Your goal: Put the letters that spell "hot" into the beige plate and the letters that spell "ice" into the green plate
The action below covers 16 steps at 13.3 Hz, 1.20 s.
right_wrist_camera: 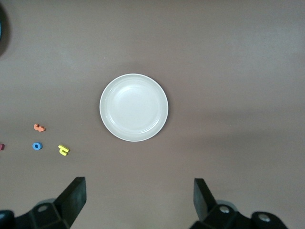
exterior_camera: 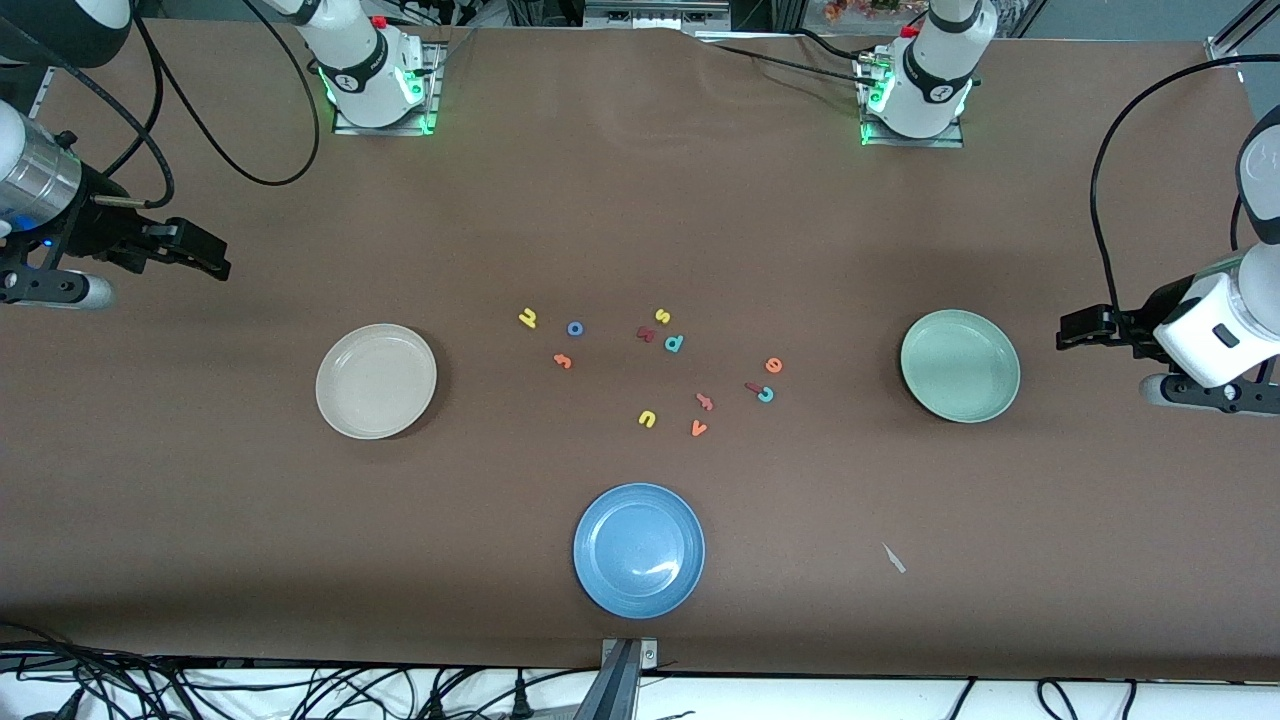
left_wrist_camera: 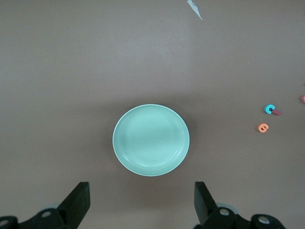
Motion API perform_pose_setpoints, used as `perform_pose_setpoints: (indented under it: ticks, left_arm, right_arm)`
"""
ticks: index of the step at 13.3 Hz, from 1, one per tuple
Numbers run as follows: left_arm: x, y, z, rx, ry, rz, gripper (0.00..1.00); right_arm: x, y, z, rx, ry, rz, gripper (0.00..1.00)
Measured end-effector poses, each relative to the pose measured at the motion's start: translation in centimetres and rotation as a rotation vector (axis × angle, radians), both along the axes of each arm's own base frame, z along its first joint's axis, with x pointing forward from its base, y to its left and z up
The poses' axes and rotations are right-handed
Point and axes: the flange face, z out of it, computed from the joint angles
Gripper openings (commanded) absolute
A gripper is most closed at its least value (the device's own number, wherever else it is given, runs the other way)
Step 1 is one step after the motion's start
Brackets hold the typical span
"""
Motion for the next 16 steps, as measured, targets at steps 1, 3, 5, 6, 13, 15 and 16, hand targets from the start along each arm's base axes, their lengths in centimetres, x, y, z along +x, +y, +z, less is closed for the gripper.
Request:
perform_pose_setpoints:
  ticks: [1,3,5,6,13,15,16]
  left_arm:
    - [0.0,-0.02,0.01,0.0,0.0,0.0,0.95]
    - [0.0,-0.05,0.02,0.0,0.0,-0.001,0.94]
    - [0.0,-0.07,0.02,0.0,0.0,-0.001,0.94]
    - [-0.01,-0.07,0.03,0.0,0.0,-0.001,0.94]
    - [-0.01,-0.09,0.06,0.0,-0.001,-0.002,0.94]
    - [-0.02,-0.08,0.07,0.0,-0.001,-0.002,0.94]
    - [-0.02,-0.09,0.08,0.0,-0.001,-0.002,0.94]
  right_arm:
    - [0.0,-0.01,0.0,0.0,0.0,0.0,1.0]
    - [0.0,-0.05,0.0,0.0,0.0,-0.001,1.0]
    - [0.0,-0.05,0.0,0.0,0.0,-0.001,1.0]
    - [0.0,-0.05,0.0,0.0,0.0,-0.001,1.0]
    - [0.0,-0.06,-0.04,0.0,0.001,-0.001,1.0]
    - [0.0,-0.12,-0.04,0.0,0.001,-0.002,1.0]
    - [0.0,-0.14,-0.05,0.0,0.001,-0.002,1.0]
